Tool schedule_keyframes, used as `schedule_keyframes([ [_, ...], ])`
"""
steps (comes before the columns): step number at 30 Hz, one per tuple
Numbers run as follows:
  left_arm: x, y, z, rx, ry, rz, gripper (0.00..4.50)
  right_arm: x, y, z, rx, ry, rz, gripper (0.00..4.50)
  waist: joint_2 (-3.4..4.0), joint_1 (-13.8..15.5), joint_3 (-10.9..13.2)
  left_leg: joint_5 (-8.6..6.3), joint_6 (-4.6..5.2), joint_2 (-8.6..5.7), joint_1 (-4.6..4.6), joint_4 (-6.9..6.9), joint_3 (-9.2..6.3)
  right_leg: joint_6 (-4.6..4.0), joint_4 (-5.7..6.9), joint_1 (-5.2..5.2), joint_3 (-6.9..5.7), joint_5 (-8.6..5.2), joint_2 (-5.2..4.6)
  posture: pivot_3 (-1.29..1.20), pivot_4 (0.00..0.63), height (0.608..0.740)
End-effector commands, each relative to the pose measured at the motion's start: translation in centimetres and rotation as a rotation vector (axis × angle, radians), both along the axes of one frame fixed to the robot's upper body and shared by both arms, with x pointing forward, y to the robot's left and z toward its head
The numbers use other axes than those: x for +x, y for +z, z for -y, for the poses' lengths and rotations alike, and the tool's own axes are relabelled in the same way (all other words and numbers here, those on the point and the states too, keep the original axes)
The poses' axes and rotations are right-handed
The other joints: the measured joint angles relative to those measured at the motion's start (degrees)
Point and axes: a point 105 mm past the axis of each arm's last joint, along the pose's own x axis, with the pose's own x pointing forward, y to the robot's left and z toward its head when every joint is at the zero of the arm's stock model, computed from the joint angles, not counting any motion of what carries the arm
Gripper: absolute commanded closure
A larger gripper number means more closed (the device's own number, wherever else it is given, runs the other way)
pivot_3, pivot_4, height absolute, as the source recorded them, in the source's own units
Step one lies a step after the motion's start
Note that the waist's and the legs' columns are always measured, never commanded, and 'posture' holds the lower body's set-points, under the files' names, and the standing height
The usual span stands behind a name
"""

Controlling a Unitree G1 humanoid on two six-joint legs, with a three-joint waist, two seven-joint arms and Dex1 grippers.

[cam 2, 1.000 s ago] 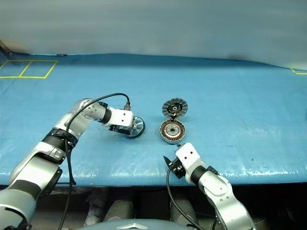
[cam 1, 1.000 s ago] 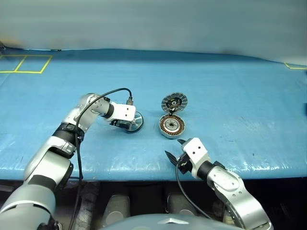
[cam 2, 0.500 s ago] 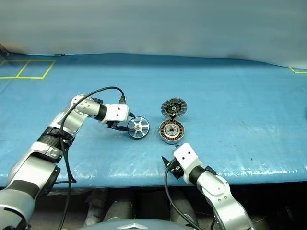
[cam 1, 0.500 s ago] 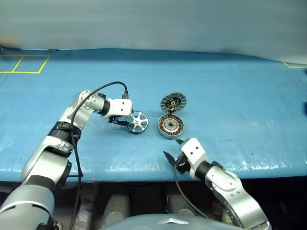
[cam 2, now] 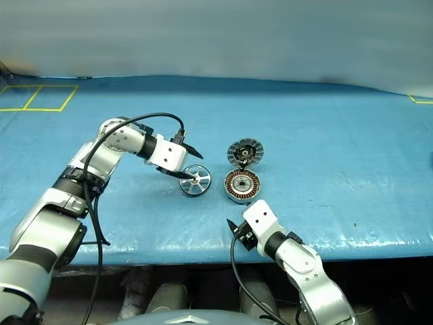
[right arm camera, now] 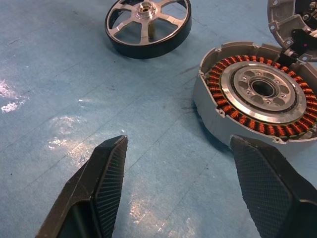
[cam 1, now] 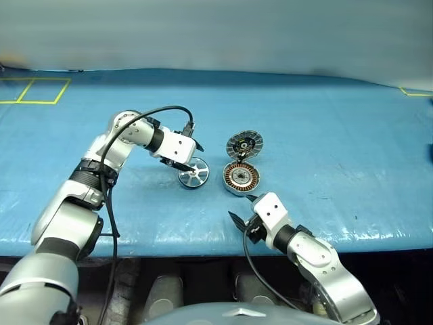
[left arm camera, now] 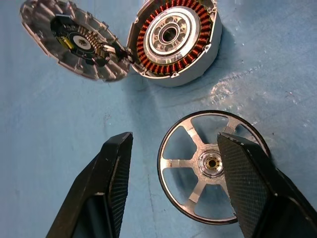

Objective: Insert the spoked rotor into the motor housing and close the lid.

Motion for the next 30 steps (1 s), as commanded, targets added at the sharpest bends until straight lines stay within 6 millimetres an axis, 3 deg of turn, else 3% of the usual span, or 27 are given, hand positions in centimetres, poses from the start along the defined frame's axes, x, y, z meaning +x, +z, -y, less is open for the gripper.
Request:
schedule_keyframes([
  [1,0.1,0.3,0.8,0.077,-0.089,0.041,1.61,0.1,0.6,-0.4,0.009,0.008,0.028,1.04,-0.02,0.0,0.0,0.00,0.00,0.00,0.00,0.00,0.00,0.00,0.00,0.00,0.01,0.00,0.00,0.00,0.150,0.740],
  [6,0.2,-0.1,1.6,0.198,-0.174,0.027,1.61,0.2,0.6,-0.2,0.008,0.001,0.028,1.04,-0.02,0.0,0.0,-0.01,0.02,-0.01,-0.05,0.01,0.00,0.00,-0.05,0.00,0.01,0.00,-0.01,0.00,0.150,0.740],
  [10,0.3,-0.8,1.0,0.365,-0.183,-0.051,1.61,0.1,0.4,-0.2,-0.001,-0.001,0.026,1.04,-0.04,-0.1,0.0,-0.02,0.03,-0.01,-0.08,0.01,-0.01,0.01,-0.06,-0.02,0.00,-0.01,0.01,0.00,0.150,0.740],
  [22,1.3,-1.7,0.8,0.459,-0.194,0.015,1.61,-0.3,0.1,-0.3,0.004,-0.022,0.021,1.04,-0.05,-0.2,0.0,-0.05,0.08,-0.01,-0.10,0.00,-0.02,0.09,-0.07,-0.03,0.01,-0.05,0.01,0.00,0.150,0.740],
  [30,1.2,-3.1,1.4,0.428,-0.199,0.023,1.61,-0.3,0.1,-0.1,0.001,-0.035,0.023,1.04,-0.05,0.0,0.0,-0.05,0.08,-0.01,-0.11,0.03,-0.02,0.09,-0.07,-0.03,0.01,-0.05,0.01,0.00,0.150,0.740],
])
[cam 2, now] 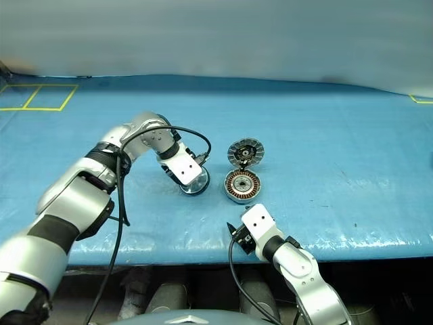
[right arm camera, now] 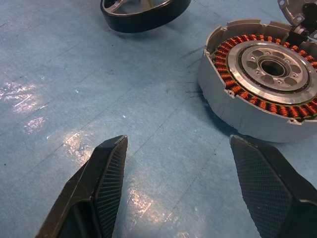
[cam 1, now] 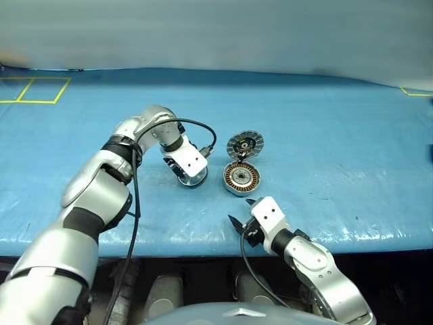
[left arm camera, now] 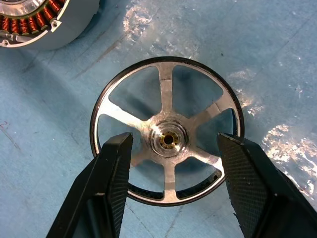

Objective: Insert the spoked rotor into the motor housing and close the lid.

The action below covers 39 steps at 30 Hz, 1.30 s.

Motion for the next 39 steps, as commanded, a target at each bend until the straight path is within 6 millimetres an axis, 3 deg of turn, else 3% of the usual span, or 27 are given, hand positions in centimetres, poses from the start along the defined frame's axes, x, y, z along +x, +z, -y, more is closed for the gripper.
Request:
schedule_keyframes([
  [1,0.0,-0.2,0.0,0.003,-0.009,0.012,1.61,0.1,0.9,-0.1,0.011,0.000,0.042,1.04,0.00,-0.1,0.0,0.00,0.00,0.00,0.00,0.00,0.00,0.00,0.00,0.00,0.00,0.00,0.00,0.00,0.150,0.740],
  [6,-0.1,-0.7,-0.3,-0.010,0.001,0.005,1.61,0.0,0.9,-0.1,0.006,0.000,0.041,1.04,0.00,-0.1,0.0,0.00,0.00,0.00,0.00,-0.01,0.00,0.00,0.01,-0.01,0.00,0.00,0.01,0.00,0.150,0.740],
  [11,0.0,-1.2,-0.5,-0.019,0.017,0.021,2.68,0.2,0.9,-0.1,0.002,0.004,0.044,1.04,0.03,0.0,0.0,0.00,0.00,0.00,0.06,0.00,0.00,0.00,0.01,0.06,0.00,0.00,0.00,0.00,0.150,0.740],
  [14,-0.1,-1.4,-0.6,-0.018,0.015,0.013,2.68,0.2,0.9,-0.1,0.001,0.007,0.045,1.04,0.02,0.1,0.0,0.00,0.00,0.00,0.08,0.04,-0.01,0.01,0.03,0.08,-0.01,0.00,0.00,0.00,0.150,0.740],
  [16,-0.2,-1.5,-0.8,-0.013,0.020,0.011,2.92,0.2,0.9,-0.1,0.001,0.009,0.044,1.04,0.02,0.1,0.0,0.00,0.00,0.00,0.08,0.07,-0.01,0.02,0.04,0.10,0.00,0.01,0.00,0.00,0.150,0.740],
  [25,-0.5,-1.8,-0.9,-0.115,0.072,-0.012,2.94,0.0,0.8,0.2,0.022,0.000,0.032,1.04,0.05,0.1,-0.1,0.00,0.00,0.00,0.14,0.06,-0.01,0.02,0.05,0.15,0.00,0.01,-0.01,0.00,0.150,0.740],
  [35,-1.9,1.1,1.6,-0.495,0.208,-0.208,2.94,0.0,3.3,2.7,0.123,-0.110,0.167,1.04,0.05,0.0,-0.1,0.00,0.00,0.00,0.11,0.06,-0.02,-0.16,0.05,0.13,-0.02,0.11,-0.03,0.00,0.150,0.740],
  [39,-2.0,1.6,1.5,-0.547,0.230,-0.209,2.94,-0.9,2.5,4.2,0.119,-0.171,0.188,1.04,0.05,0.0,-0.1,0.00,0.00,0.00,0.11,0.04,-0.02,-0.18,0.08,0.10,-0.02,0.12,-0.01,0.00,0.150,0.740],
])
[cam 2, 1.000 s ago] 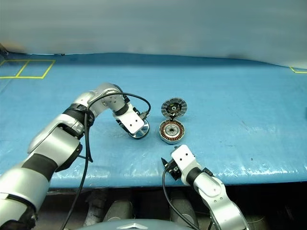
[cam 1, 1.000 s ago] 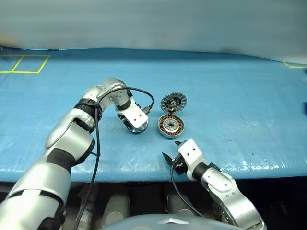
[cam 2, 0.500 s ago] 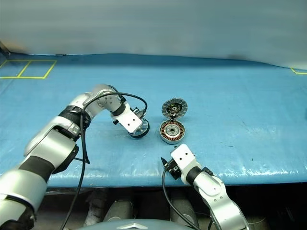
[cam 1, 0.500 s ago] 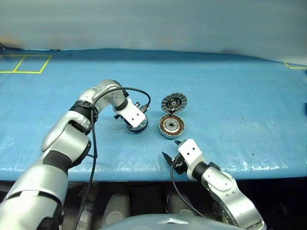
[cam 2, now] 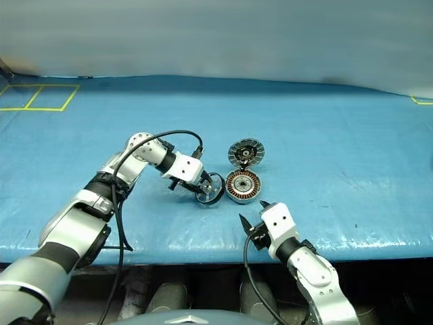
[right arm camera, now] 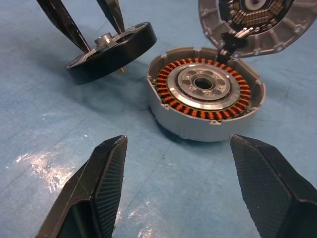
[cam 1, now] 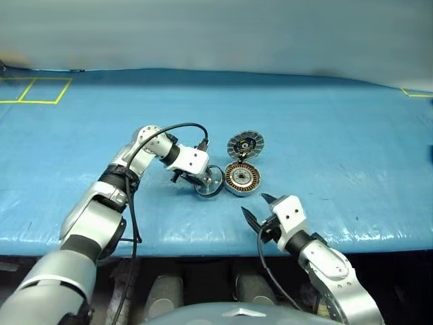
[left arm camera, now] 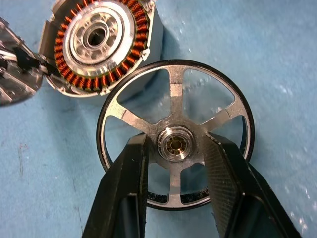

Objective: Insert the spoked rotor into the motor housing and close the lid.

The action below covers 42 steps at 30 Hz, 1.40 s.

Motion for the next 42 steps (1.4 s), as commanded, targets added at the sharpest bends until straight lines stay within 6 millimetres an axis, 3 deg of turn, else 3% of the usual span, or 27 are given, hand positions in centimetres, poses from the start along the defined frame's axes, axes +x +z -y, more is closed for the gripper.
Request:
schedule_keyframes([
  [1,0.3,1.8,0.2,-0.089,0.028,0.031,2.94,-0.4,0.5,0.8,0.000,-0.036,0.060,1.04,0.00,-0.1,0.0,0.00,0.00,0.00,0.00,0.00,0.00,0.00,0.00,0.00,0.00,0.00,0.00,0.00,0.150,0.740],
  [8,-0.3,3.8,2.6,-0.279,0.073,-0.057,2.94,-1.9,-0.6,3.0,0.026,-0.144,0.022,1.04,0.01,0.1,0.0,0.00,0.00,0.00,0.00,0.03,0.04,0.07,0.01,0.00,0.03,-0.05,-0.01,0.00,0.150,0.740],
  [16,0.6,2.2,5.9,-0.241,0.132,-0.031,2.94,-2.0,-1.0,2.5,0.031,-0.135,-0.006,1.04,0.01,0.0,0.0,0.00,0.00,0.00,0.04,0.03,0.05,0.15,0.02,0.01,0.04,-0.09,0.01,0.00,0.150,0.740],
  [22,1.0,1.1,7.7,-0.189,0.164,-0.025,2.94,-1.6,0.1,2.4,0.058,-0.141,0.033,1.04,0.03,0.1,0.0,0.00,0.00,-0.02,0.04,0.02,0.05,0.21,0.01,0.01,0.05,-0.12,0.01,0.00,0.150,0.740],
  [32,0.4,0.2,7.7,-0.121,0.132,-0.088,2.94,-1.7,-0.2,2.3,0.026,-0.152,0.024,1.04,0.03,0.3,0.0,0.00,0.00,-0.04,0.07,0.09,0.06,0.25,0.00,0.09,0.07,-0.10,-0.02,0.00,0.150,0.740],
  [42,0.9,1.6,7.3,-0.084,0.116,-0.036,2.94,-1.3,-0.6,2.1,0.000,-0.147,0.013,1.04,0.03,0.0,0.0,0.00,0.00,-0.03,0.05,-0.03,0.05,0.19,-0.01,0.03,0.07,-0.13,0.00,0.00,0.150,0.740],
])
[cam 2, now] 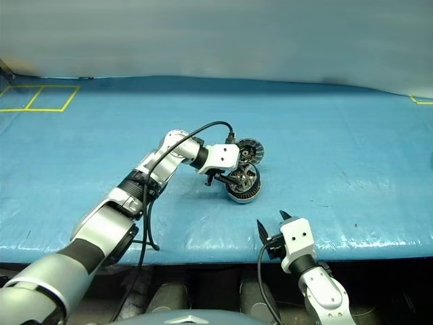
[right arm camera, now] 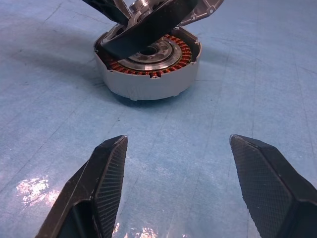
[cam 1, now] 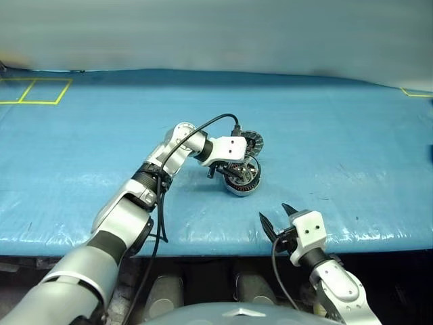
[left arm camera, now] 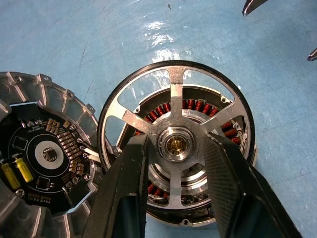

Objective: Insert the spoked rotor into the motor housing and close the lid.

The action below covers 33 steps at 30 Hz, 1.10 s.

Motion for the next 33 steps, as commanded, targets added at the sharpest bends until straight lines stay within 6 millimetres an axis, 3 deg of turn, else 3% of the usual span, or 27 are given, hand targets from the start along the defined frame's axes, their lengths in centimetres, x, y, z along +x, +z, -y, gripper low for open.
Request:
schedule_keyframes([
  [1,0.2,0.8,-0.2,0.031,-0.017,0.038,2.94,0.2,1.0,-0.2,-0.013,0.009,0.039,1.04,0.00,0.0,0.0,0.00,0.00,0.00,0.00,0.00,0.00,0.00,0.00,-0.01,0.00,0.00,0.00,0.00,0.150,0.740],
  [12,-0.2,3.3,0.5,-0.081,-0.034,0.019,2.94,0.2,0.6,-0.5,-0.032,0.022,0.022,1.04,0.00,0.1,0.0,0.00,0.00,0.00,-0.05,0.01,0.00,0.00,0.00,-0.04,0.00,0.00,0.00,0.00,0.150,0.740],
  [23,-0.1,1.7,-0.8,0.004,-0.030,0.032,2.94,0.3,0.3,-0.6,-0.041,0.032,0.012,1.04,0.00,0.1,0.0,0.00,0.00,0.00,-0.06,0.01,0.00,0.00,0.00,-0.06,0.00,0.00,0.00,0.00,0.150,0.740],
  [33,-0.2,0.8,-0.5,0.017,-0.023,0.019,2.94,0.2,0.3,-0.6,-0.049,0.029,0.007,1.04,0.00,0.1,0.0,0.00,0.00,0.00,-0.06,0.01,0.00,0.00,-0.01,-0.07,0.00,0.00,-0.01,0.00,0.150,0.740],
])
